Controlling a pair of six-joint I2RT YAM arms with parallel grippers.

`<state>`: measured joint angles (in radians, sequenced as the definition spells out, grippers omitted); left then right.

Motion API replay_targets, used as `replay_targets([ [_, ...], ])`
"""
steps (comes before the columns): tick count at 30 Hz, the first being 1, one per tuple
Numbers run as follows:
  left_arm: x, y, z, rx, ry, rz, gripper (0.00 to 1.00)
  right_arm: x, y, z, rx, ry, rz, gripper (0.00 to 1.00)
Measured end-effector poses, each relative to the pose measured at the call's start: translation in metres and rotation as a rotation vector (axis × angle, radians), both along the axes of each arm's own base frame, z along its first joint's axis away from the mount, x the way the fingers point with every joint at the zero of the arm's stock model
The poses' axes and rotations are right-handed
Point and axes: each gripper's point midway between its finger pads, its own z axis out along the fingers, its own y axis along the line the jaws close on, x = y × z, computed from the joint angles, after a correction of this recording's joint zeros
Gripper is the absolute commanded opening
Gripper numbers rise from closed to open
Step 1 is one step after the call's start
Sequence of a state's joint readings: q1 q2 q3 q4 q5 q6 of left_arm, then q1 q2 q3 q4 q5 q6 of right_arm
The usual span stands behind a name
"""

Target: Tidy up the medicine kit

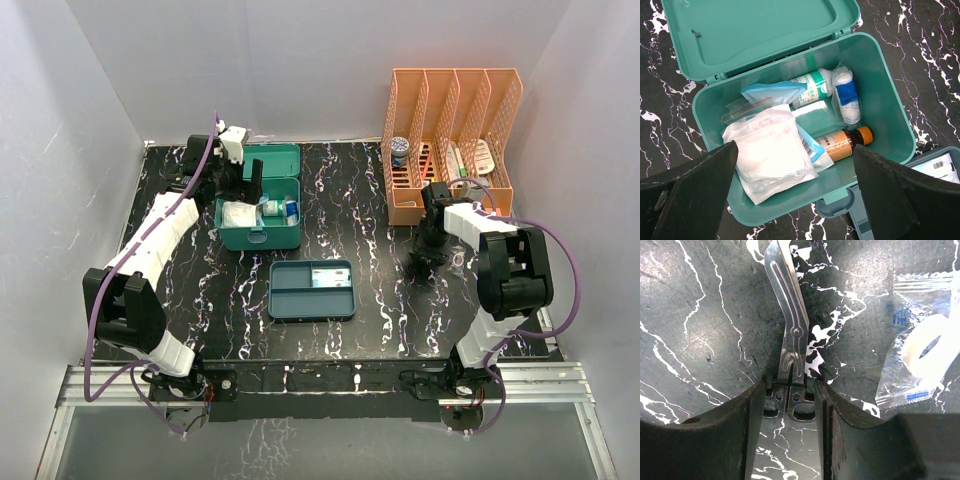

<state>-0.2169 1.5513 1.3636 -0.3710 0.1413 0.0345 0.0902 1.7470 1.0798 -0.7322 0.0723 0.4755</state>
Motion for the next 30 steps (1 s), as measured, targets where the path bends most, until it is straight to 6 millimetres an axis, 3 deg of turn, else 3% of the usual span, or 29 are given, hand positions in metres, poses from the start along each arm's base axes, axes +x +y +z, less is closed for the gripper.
replay_targets([
  [17, 0.0, 0.0, 0.0, 0.005, -0.003, -0.004, 0.99, -0.004, 0.0, 0.0, -0.001, -0.003, 0.002, 0.42],
  [30, 0.001, 0.0, 0.001, 0.005, -0.006, -0.004, 0.99, -0.022, 0.0, -0.001, 0.002, 0.064, 0.002, 0.37],
])
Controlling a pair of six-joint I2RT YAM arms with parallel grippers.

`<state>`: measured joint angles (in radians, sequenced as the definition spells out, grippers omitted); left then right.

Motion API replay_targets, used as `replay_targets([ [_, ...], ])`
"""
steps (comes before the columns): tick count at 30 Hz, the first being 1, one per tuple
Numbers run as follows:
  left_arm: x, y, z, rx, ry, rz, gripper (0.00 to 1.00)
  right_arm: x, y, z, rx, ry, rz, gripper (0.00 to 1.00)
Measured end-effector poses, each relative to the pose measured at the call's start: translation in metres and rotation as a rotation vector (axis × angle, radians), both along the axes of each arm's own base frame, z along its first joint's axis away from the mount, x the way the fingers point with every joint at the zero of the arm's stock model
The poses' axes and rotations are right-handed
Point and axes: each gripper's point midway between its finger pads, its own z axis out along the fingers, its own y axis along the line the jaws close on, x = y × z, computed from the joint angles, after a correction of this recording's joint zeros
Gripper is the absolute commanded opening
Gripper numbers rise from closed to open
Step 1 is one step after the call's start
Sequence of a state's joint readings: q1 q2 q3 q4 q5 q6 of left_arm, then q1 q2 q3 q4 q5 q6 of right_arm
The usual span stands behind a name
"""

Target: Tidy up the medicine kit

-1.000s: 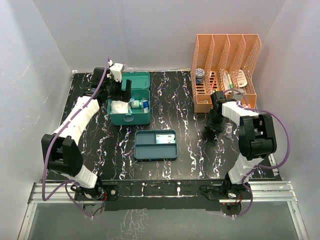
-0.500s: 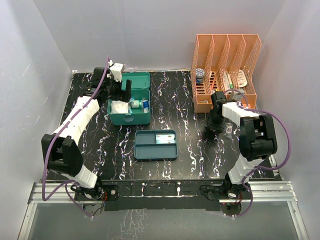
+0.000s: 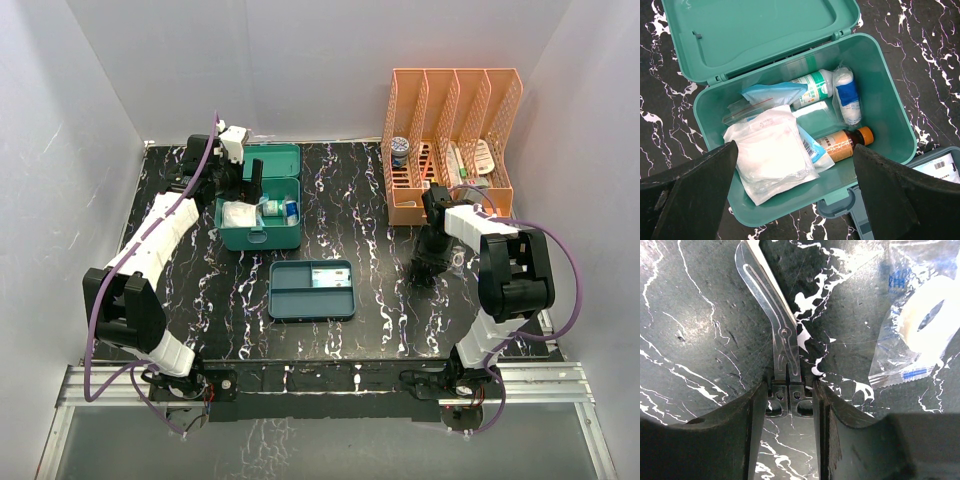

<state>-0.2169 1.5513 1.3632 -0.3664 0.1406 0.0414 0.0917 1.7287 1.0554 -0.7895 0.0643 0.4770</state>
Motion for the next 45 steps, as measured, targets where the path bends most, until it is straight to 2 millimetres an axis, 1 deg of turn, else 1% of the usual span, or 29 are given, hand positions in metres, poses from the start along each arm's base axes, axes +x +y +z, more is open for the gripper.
replay_targets([
  [3, 0.0, 0.0, 0.0, 0.0, 0.0, 0.0, 0.99, -0.003, 0.002, 0.0, 0.005, 0.012, 0.003, 0.28],
  [9, 0.0, 0.0, -0.001, 0.002, 0.001, -0.001, 0.99, -0.008, 0.004, -0.001, 0.014, 0.029, 0.006, 0.0],
  [20, 0.0, 0.001, -0.001, 0.004, 0.002, -0.001, 0.99, -0.008, 0.004, 0.0, 0.016, 0.029, 0.008, 0.0],
  [25, 0.0, 0.001, -0.001, 0.007, 0.001, -0.003, 0.99, -0.019, 0.008, 0.003, 0.026, 0.077, 0.021, 0.0],
  [27, 0.0, 0.001, -0.001, 0.007, 0.001, -0.003, 0.99, -0.022, 0.011, 0.009, 0.027, 0.097, 0.032, 0.0],
  [32, 0.0, 0.001, -0.001, 0.01, 0.0, -0.005, 0.99, -0.013, 0.017, 0.027, 0.031, 0.072, 0.058, 0.0],
  [37, 0.0, 0.001, -0.001, 0.01, 0.0, -0.005, 0.99, -0.021, 0.025, 0.045, 0.038, 0.066, 0.096, 0.0],
  [41, 0.0, 0.001, -0.002, 0.01, 0.0, -0.005, 0.99, -0.026, 0.038, 0.058, 0.051, 0.065, 0.145, 0.0],
  [45, 0.001, 0.001, -0.007, 0.013, 0.013, -0.005, 0.99, -0.024, 0.057, 0.071, 0.064, 0.044, 0.206, 0.0],
])
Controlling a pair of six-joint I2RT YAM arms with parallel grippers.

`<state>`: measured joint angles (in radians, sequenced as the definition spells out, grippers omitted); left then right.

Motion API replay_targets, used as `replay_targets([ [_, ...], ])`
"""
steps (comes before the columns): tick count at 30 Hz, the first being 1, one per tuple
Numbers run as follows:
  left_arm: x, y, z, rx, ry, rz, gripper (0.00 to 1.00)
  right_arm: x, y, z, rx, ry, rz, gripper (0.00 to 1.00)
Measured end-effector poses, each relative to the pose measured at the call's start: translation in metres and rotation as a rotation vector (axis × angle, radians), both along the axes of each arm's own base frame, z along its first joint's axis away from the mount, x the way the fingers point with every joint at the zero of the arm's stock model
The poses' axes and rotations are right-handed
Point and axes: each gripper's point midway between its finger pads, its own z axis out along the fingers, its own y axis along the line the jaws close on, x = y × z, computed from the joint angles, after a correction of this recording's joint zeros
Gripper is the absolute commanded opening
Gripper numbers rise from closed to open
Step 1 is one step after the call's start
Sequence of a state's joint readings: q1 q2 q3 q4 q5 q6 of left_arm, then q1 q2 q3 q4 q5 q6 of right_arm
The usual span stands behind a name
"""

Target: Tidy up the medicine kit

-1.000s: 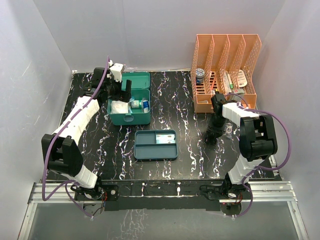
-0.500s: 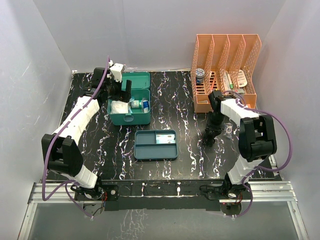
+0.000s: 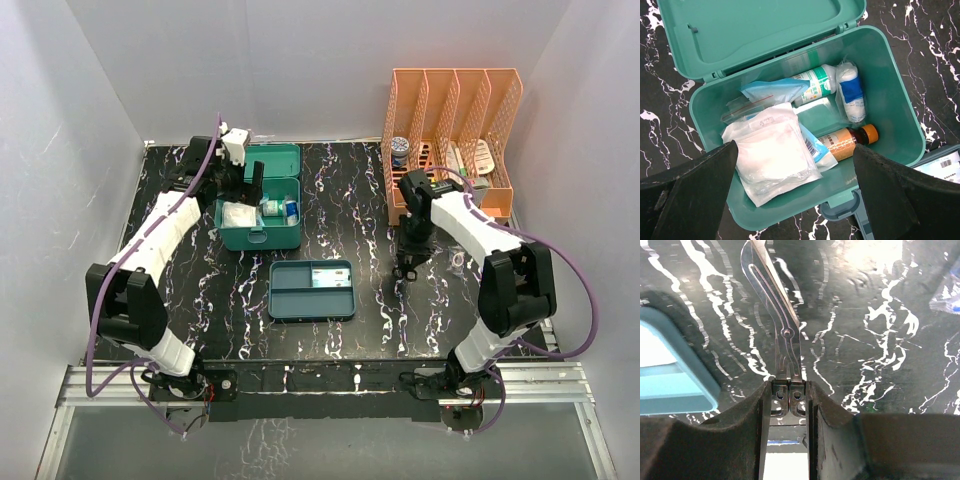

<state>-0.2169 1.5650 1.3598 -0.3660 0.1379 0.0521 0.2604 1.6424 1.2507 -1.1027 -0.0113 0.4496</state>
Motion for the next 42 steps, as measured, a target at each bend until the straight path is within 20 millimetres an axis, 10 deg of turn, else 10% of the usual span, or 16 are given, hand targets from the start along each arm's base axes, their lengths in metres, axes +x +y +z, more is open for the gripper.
replay_targets([
  [8, 0.001, 0.0, -0.007, 0.004, 0.016, 0.001, 0.99, 0.02, 0.059, 0.037, 0.068, -0.097, 0.162, 0.0],
  [27, 0.004, 0.011, -0.007, 0.015, 0.017, 0.058, 0.99, 0.025, 0.157, 0.047, 0.13, -0.182, 0.771, 0.0],
  [36, 0.005, 0.015, -0.007, 0.012, 0.018, 0.072, 0.99, 0.0, 0.213, 0.049, 0.162, -0.294, 1.194, 0.0],
  [42, 0.005, 0.017, -0.007, 0.008, 0.02, 0.078, 0.99, -0.009, 0.215, 0.055, 0.145, -0.351, 1.342, 0.0],
])
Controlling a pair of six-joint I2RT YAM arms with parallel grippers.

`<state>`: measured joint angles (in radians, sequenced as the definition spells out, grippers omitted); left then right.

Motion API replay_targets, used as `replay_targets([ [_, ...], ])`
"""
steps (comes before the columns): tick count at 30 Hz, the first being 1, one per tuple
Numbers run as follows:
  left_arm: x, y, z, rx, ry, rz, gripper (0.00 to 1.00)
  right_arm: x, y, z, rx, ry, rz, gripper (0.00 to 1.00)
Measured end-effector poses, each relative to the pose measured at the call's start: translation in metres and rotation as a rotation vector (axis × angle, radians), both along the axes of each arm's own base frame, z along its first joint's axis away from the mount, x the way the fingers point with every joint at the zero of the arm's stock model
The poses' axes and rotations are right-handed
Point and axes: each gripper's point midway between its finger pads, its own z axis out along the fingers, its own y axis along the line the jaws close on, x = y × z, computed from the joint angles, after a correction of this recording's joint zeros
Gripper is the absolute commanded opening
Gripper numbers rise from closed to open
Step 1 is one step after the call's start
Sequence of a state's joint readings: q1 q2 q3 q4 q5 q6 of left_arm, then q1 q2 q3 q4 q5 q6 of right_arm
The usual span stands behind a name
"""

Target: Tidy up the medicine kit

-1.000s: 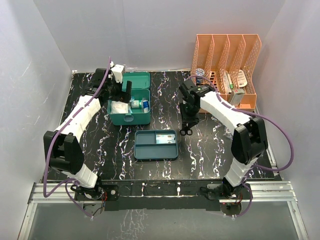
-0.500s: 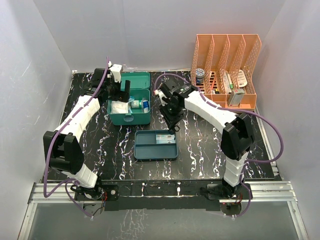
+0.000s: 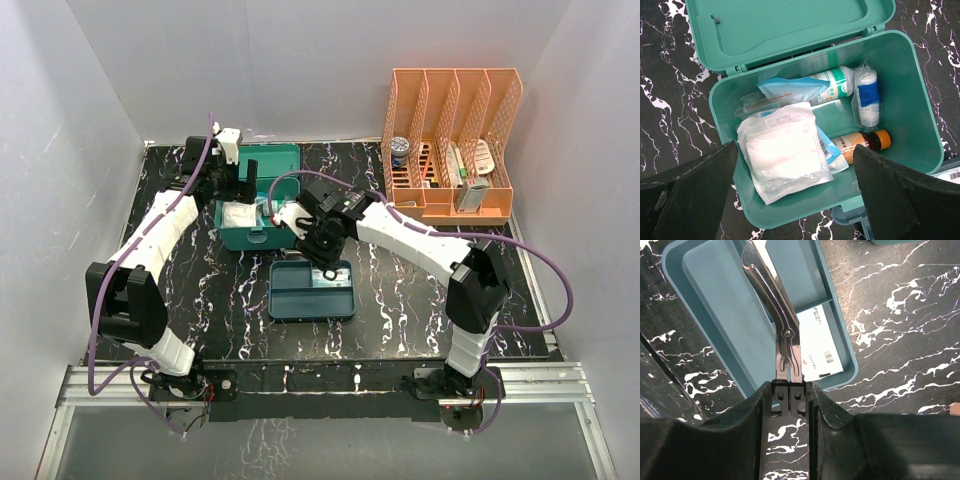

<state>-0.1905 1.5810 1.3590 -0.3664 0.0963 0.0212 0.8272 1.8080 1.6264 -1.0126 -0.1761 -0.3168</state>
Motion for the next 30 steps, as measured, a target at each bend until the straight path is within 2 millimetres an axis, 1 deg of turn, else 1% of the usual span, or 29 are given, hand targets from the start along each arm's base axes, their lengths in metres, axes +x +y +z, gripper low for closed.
replay_targets([
  [4, 0.0, -0.001, 0.0, -0.006, 0.001, -0.001, 0.99, -0.004, -0.001, -0.005, -0.033, -0.026, 0.062, 0.0],
  [11, -0.001, -0.003, 0.0, -0.018, 0.004, -0.014, 0.99, -0.031, -0.001, -0.025, -0.115, -0.028, 0.18, 0.0],
  [14, -0.001, -0.004, 0.0, -0.022, 0.005, -0.015, 0.99, -0.039, -0.003, -0.033, -0.137, -0.02, 0.211, 0.0],
  [20, -0.002, -0.005, 0.0, -0.025, 0.007, -0.019, 0.99, -0.048, -0.017, -0.053, -0.189, 0.01, 0.232, 0.0],
  [23, -0.002, -0.006, 0.0, -0.029, 0.008, -0.022, 0.99, -0.05, -0.021, -0.06, -0.204, 0.014, 0.241, 0.0],
  [26, -0.002, -0.006, 0.0, -0.031, 0.008, -0.025, 0.99, -0.052, -0.021, -0.063, -0.205, 0.013, 0.251, 0.0],
  [30, -0.002, -0.006, 0.0, -0.032, 0.009, -0.024, 0.99, -0.053, -0.014, -0.063, -0.191, -0.002, 0.275, 0.0],
])
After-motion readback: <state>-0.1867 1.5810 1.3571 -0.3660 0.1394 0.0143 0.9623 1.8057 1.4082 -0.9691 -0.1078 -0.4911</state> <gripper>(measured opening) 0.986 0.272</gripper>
